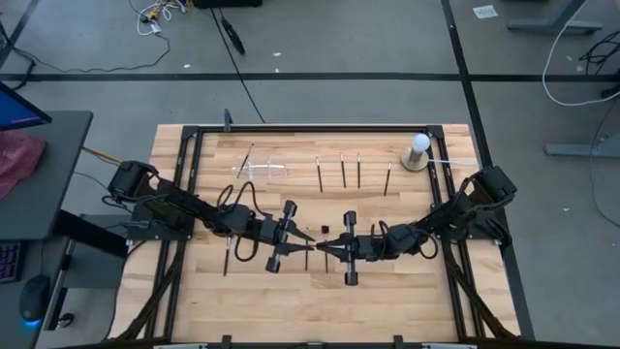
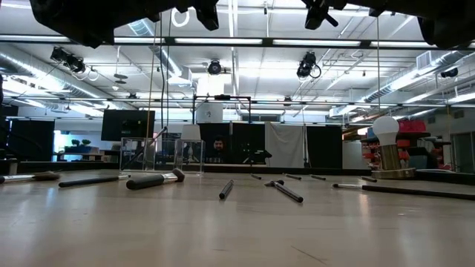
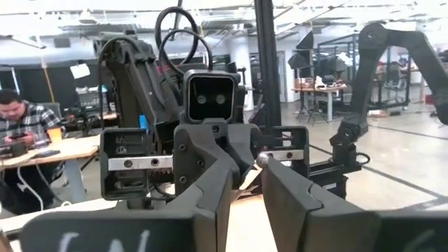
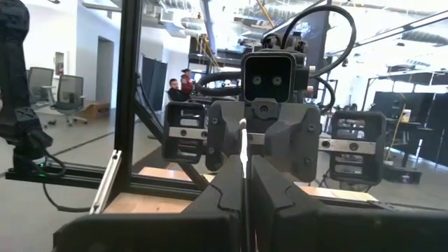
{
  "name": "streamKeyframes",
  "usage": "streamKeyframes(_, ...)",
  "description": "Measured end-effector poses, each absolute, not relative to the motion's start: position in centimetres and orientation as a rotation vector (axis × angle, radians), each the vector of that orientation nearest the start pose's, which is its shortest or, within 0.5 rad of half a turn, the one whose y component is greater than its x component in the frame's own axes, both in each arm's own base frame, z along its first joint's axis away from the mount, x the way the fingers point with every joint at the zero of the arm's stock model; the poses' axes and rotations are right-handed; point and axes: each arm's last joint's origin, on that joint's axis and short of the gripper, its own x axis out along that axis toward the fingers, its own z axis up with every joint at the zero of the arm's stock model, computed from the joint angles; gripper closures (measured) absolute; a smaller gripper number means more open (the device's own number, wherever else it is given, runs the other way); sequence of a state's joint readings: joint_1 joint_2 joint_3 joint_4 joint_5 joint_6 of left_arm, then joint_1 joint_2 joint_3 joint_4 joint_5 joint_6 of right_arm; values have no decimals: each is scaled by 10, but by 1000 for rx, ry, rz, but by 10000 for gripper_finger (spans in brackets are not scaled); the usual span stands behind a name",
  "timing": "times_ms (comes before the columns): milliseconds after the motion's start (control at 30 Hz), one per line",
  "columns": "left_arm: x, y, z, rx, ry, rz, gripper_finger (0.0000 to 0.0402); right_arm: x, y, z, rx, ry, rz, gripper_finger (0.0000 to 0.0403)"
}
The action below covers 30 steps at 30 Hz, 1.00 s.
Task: Put items in baskets/containers
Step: Put the eyeshadow brush into the transparent organizer
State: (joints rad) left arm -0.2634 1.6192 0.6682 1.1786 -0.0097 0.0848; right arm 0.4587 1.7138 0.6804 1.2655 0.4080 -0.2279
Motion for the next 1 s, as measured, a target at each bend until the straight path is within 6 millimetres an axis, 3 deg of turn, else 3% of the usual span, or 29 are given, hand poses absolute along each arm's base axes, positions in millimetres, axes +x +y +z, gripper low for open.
streamKeyframes(333,307,-82,224,-1,-229,-227,324,298,133,207,-149,-210,-5,394)
streamKeyframes(633,307,-81,224,4,-229,-212,391,298,132,207,-161,-202,-51,394)
streamKeyframes(1000,308,-82,223,28,-212,-214,396,298,133,204,-153,-173,-44,371)
